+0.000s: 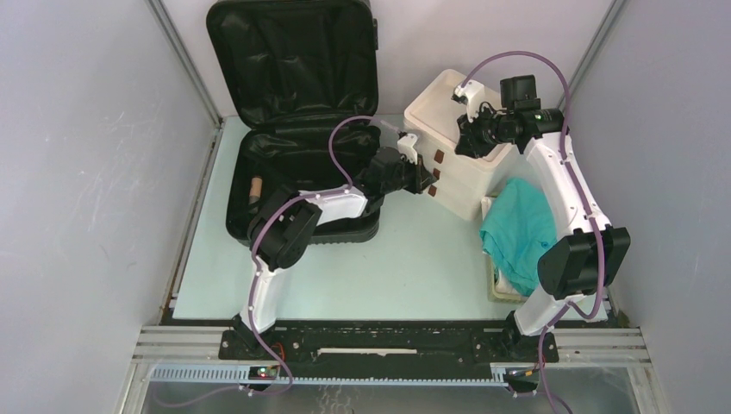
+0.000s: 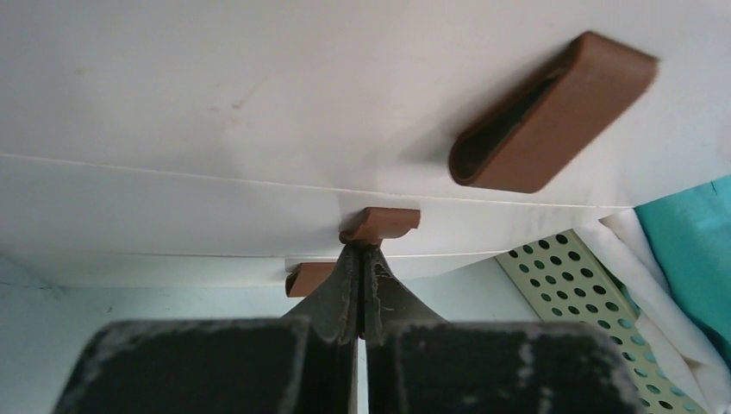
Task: Open, take out, and arrange the luggage
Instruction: Open the drawer of the storage box.
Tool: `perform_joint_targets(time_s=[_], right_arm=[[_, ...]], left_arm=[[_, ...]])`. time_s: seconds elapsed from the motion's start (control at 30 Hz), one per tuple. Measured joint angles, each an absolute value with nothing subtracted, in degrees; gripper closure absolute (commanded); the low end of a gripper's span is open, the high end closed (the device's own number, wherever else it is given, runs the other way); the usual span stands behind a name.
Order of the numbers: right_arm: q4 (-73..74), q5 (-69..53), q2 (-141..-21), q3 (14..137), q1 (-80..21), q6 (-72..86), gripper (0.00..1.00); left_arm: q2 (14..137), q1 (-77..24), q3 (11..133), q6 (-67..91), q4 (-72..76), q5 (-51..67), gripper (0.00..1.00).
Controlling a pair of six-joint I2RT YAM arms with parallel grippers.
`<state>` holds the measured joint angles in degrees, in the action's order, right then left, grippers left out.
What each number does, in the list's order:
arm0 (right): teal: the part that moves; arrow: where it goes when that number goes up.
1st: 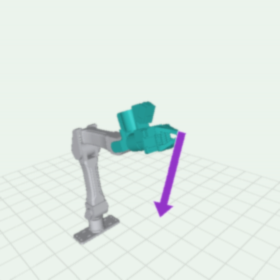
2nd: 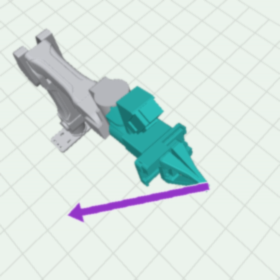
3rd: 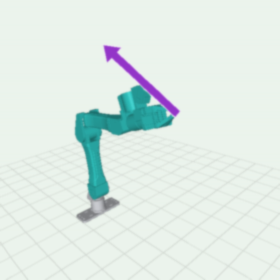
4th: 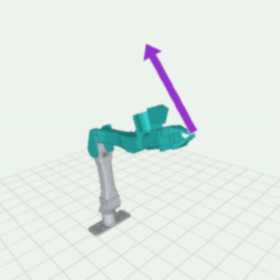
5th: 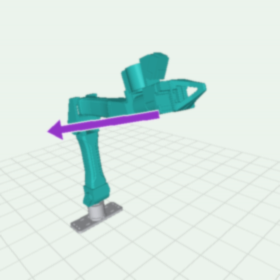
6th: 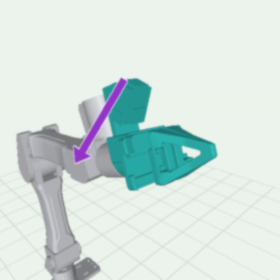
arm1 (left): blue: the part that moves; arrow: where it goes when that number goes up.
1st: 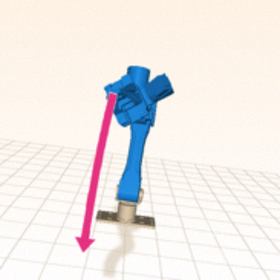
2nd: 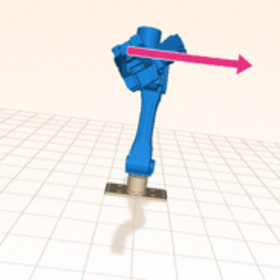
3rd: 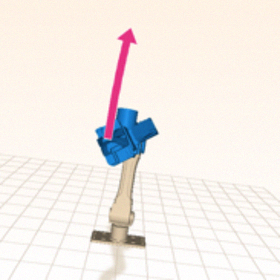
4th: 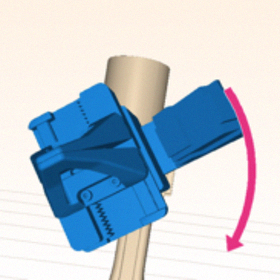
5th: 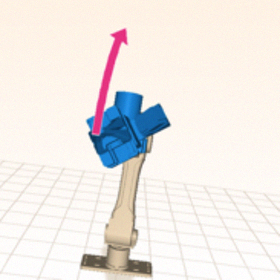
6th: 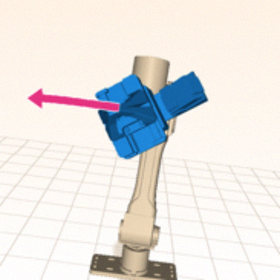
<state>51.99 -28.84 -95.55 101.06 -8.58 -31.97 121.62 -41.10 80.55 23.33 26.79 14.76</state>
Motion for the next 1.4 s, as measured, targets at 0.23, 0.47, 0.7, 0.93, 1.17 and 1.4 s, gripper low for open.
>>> perform_joint_targets(time_s=[0.23,0.47,0.7,0.93,1.17,1.4], right_arm=[[51.9,-29.3,-95.5,100.9,-8.3,-31.9,1.0],[51.8,-29.7,-95.5,100.9,-8.1,-31.8,1.0],[51.8,-29.8,-95.5,100.8,-8.1,-31.8,1.0],[51.7,-29.9,-95.5,100.7,-7.9,-31.7,1.0],[51.1,-29.0,-95.2,100.2,-7.8,-31.3,1.0],[50.0,-28.9,-94.5,99.1,-7.4,-30.9,1.0]], left_arm=[[118.9,-41.6,78.3,21.5,26.9,14.7,1.0],[115.2,-41.8,74.2,20.4,28.4,14.7,1.0],[113.6,-41.8,72.2,20.3,29.1,14.7,1.0],[112.2,-41.8,69.2,19.7,30.2,14.1,1.0],[109.0,-41.8,64.8,18.8,30.4,13.7,1.0],[104.8,-42.9,62.8,16.3,26.3,12.4,1.0]])
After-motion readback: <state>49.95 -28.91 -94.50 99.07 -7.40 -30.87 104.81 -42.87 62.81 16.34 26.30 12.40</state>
